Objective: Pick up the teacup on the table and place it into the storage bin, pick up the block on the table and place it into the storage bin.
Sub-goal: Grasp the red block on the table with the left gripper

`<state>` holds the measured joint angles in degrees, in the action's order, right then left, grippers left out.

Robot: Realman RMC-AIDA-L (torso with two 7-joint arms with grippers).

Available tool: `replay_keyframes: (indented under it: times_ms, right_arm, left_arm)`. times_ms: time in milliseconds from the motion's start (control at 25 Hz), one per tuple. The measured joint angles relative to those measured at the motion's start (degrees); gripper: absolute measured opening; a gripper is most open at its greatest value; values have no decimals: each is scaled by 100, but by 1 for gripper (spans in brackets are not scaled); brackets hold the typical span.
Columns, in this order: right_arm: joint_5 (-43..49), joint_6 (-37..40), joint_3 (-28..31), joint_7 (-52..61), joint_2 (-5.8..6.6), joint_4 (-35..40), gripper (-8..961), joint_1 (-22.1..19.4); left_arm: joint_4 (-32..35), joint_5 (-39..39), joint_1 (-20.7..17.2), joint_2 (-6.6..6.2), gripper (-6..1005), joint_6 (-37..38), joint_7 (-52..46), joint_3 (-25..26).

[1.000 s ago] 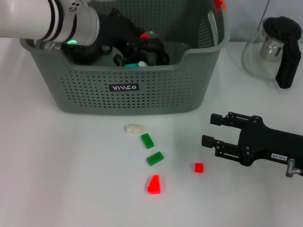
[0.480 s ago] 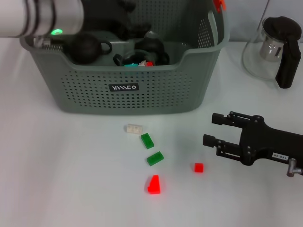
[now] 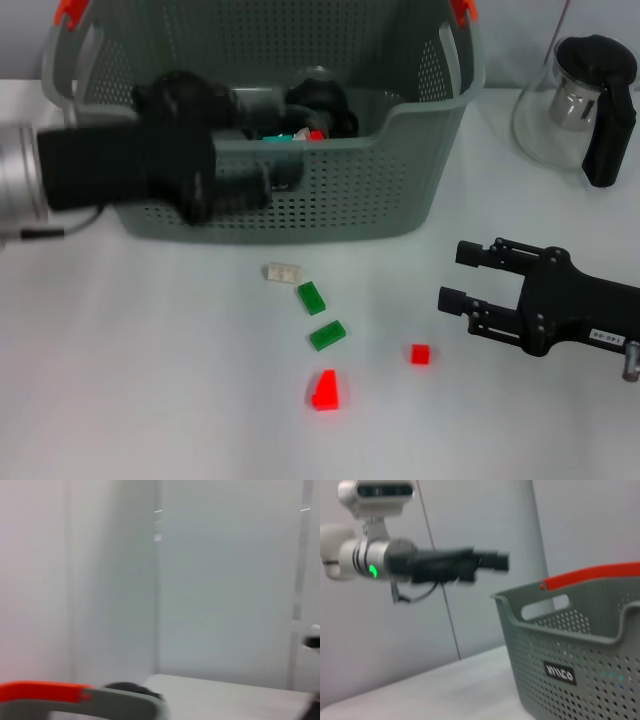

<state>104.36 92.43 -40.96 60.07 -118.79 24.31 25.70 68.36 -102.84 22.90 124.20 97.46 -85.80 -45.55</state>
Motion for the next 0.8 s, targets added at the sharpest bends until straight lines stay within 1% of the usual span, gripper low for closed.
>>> replay_keyframes:
  times_ms: [80, 160, 240, 280, 320, 360, 440, 480, 520, 560, 800]
  right_arm:
    - [0, 76, 28, 4, 12, -1, 684, -3]
    - [3, 100, 36, 4, 19, -3, 684, -6]
    - [7, 126, 36, 4, 21, -9, 684, -6]
    - [7, 134, 36, 4, 21, -18, 684, -6]
    - [7, 139, 36, 4, 22, -23, 684, -5]
    - [7, 143, 36, 4, 22, -25, 684, -5]
    - [6, 144, 36, 5, 23, -14, 684, -4]
    - [6, 145, 36, 4, 23, -5, 684, -4]
    - [7, 145, 35, 4, 23, -5, 684, -3]
    - [9, 144, 36, 4, 23, -5, 684, -3]
    - [24, 105, 36, -26, 23, -19, 683, -3]
  left_arm:
    - [-168, -159, -18, -2, 598, 381, 173, 55]
    - [-285, -394, -23, -7, 596, 563, 261, 77]
    - [-326, -508, -24, -8, 593, 599, 292, 81]
    - [-439, -775, -33, -7, 592, 662, 430, 80]
    - [-679, -1054, -43, -2, 590, 691, 808, 72]
    - [-747, -1132, -47, 0, 589, 698, 926, 68]
    - [-1041, -1352, -45, 2, 586, 679, 1344, 60]
    - [-1399, -1523, -19, 3, 585, 588, 1727, 50]
    - [-1544, -1597, -4, 3, 584, 531, 1844, 50]
    - [-1544, -1597, -4, 3, 582, 531, 1844, 50]
    - [-2387, -1886, 124, 3, 575, -32, 2431, -96]
